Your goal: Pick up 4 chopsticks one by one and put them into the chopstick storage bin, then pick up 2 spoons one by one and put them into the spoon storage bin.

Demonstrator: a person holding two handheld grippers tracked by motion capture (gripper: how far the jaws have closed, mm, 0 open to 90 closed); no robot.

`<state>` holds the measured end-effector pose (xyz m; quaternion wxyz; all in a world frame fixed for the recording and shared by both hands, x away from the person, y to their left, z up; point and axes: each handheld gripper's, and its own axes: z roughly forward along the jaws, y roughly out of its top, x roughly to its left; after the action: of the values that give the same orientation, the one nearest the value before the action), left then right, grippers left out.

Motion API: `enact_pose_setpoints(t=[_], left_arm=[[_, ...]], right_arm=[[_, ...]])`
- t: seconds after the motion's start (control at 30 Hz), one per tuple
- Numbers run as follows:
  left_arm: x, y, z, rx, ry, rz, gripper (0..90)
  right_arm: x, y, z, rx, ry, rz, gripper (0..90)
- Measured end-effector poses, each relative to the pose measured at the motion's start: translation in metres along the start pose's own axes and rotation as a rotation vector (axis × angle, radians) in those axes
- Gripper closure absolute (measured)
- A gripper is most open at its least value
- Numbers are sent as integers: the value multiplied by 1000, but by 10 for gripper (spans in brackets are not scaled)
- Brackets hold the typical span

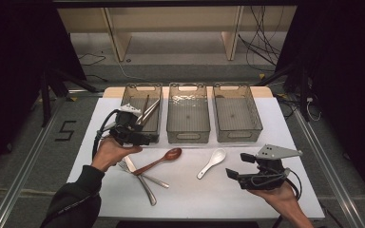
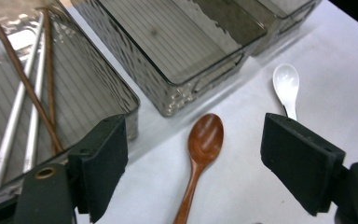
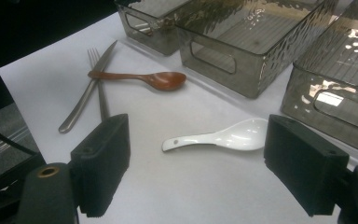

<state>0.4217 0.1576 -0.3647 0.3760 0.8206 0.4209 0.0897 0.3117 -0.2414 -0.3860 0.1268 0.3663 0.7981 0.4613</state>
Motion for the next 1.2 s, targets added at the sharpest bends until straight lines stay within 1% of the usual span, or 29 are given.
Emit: enact_pose_setpoints(t=[0.03,0.1,0.2,0.4,0.5,0.53,0.6,0.63,0.67,0.8,0.87,0.97,1.07,1.1,1.13,1.17,1.2], left_arm=[[-2,-2,2,2,0,-3,222],[-3,-4,4,18,-7,10,221],[-5,-9,8,32,-18,12,216],[-2,-18,15,69,-22,15,207],[-2,-21,18,88,-9,29,204],[-2,-22,19,95,2,36,202],[-3,-25,21,123,24,62,200],[-3,-27,22,139,26,69,195],[-3,-28,24,152,23,66,190],[-6,-34,28,176,32,78,188],[-7,-36,31,188,26,83,187],[-7,-39,34,212,45,94,186],[-5,-42,39,222,45,88,186],[-5,-43,40,234,45,88,186],[-4,-43,42,237,46,93,186],[-4,-44,43,242,43,87,186],[-4,-44,45,244,39,91,186]], right_arm=[[0,0,0,-2,0,0,238],[0,0,0,-7,-1,-3,237],[-1,-1,0,-10,-2,2,237],[-3,-1,2,-13,5,3,235],[-4,0,2,-16,1,7,234],[-4,0,2,-20,2,9,234],[-4,0,3,-20,2,4,232],[-3,1,3,-17,2,6,232],[-3,1,3,-18,7,1,231],[-2,0,2,-15,6,0,231],[-1,1,1,-23,7,-6,231],[0,1,1,-26,4,-4,231],[1,0,2,-18,6,-8,231],[1,0,1,-16,6,-8,231],[1,0,1,-18,3,-6,231],[1,0,0,-18,4,-6,231],[1,0,0,-17,3,-3,231]])
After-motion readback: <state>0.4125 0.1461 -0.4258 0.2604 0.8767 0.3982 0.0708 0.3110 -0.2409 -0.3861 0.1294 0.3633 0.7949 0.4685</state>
